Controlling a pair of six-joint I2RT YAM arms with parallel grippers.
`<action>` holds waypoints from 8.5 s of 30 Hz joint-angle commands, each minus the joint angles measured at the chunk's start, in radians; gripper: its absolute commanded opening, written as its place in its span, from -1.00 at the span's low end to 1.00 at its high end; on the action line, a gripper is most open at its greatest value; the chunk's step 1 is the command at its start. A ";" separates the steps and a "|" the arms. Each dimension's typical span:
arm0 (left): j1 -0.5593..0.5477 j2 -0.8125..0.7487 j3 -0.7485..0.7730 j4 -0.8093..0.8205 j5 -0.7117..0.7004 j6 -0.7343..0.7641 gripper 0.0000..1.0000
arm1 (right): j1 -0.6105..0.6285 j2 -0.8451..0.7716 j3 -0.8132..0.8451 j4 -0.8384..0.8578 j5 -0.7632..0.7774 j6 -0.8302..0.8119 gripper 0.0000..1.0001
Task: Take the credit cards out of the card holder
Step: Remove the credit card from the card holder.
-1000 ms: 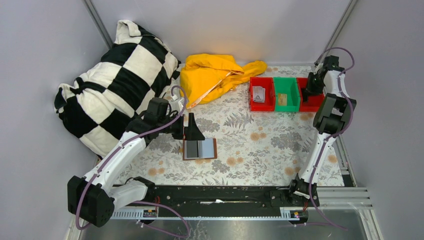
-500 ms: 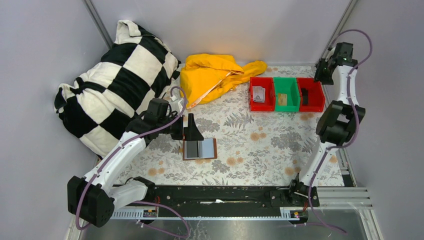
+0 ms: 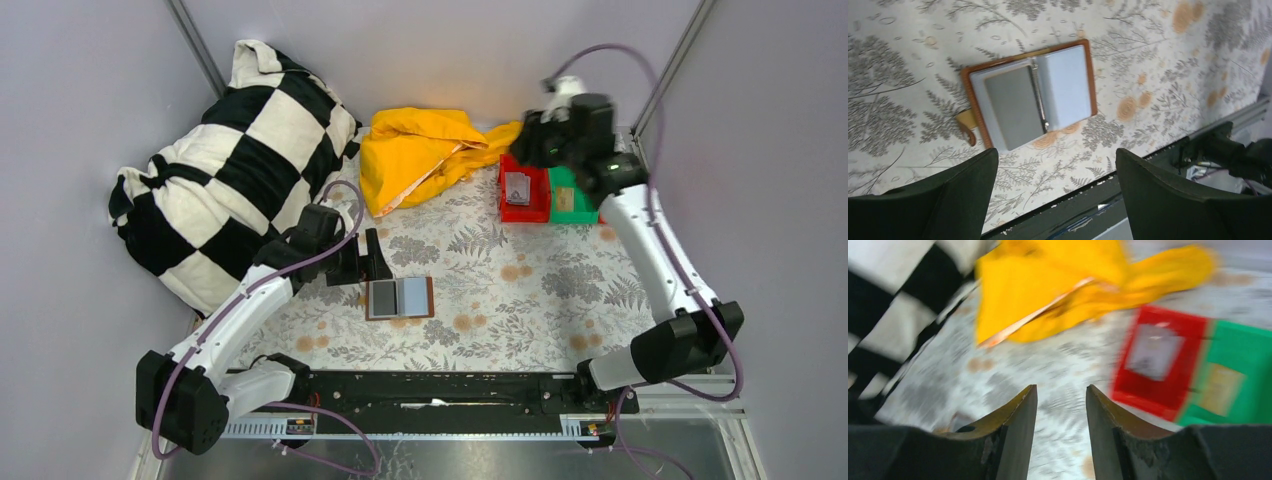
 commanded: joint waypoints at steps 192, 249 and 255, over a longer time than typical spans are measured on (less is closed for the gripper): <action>0.052 0.268 -0.285 0.406 0.110 -0.215 -1.00 | 0.613 0.310 -0.824 1.016 -0.203 0.775 -1.00; 0.032 0.298 -0.270 0.436 0.159 -0.204 -1.00 | 0.539 0.515 -0.933 1.278 -0.376 0.924 -0.09; -0.024 0.181 -0.192 0.382 0.132 -0.179 -1.00 | 0.539 0.506 -0.926 1.248 -0.373 0.900 -0.22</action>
